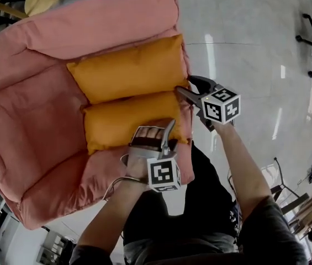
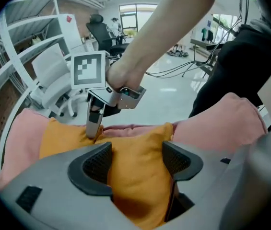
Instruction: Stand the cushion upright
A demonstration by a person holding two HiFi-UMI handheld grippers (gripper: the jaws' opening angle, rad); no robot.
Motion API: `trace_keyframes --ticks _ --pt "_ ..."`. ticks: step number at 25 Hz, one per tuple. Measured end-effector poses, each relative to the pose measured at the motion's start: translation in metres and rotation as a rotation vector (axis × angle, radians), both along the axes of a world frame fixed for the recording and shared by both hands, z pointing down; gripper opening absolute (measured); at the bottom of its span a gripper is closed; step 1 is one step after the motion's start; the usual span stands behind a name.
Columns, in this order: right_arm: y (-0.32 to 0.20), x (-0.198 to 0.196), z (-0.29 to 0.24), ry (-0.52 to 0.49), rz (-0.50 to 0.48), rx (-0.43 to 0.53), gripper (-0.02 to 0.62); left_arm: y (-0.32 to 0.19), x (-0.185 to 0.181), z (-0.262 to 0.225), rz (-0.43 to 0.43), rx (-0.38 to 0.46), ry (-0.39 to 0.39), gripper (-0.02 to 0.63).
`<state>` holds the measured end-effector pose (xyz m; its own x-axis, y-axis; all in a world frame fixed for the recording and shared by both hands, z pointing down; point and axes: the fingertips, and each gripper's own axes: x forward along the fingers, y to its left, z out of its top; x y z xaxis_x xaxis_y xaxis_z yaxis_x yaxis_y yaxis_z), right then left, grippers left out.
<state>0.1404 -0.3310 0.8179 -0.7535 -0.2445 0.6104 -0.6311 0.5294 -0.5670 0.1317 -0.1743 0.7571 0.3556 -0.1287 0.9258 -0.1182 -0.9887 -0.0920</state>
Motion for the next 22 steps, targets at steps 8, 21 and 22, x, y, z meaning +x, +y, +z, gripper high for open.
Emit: trace_keyframes --ticks 8,21,22 --pt "-0.003 -0.015 -0.001 -0.037 -0.107 0.034 0.069 -0.007 -0.002 0.014 -0.01 0.013 -0.025 0.216" --pt "-0.002 -0.065 -0.176 -0.065 -0.148 0.251 0.044 -0.007 -0.062 -0.138 -0.284 0.15 0.15 0.118" --pt "-0.002 -0.073 -0.189 -0.07 -0.154 0.268 0.044 -0.007 -0.071 -0.149 -0.313 0.166 0.172 0.11"
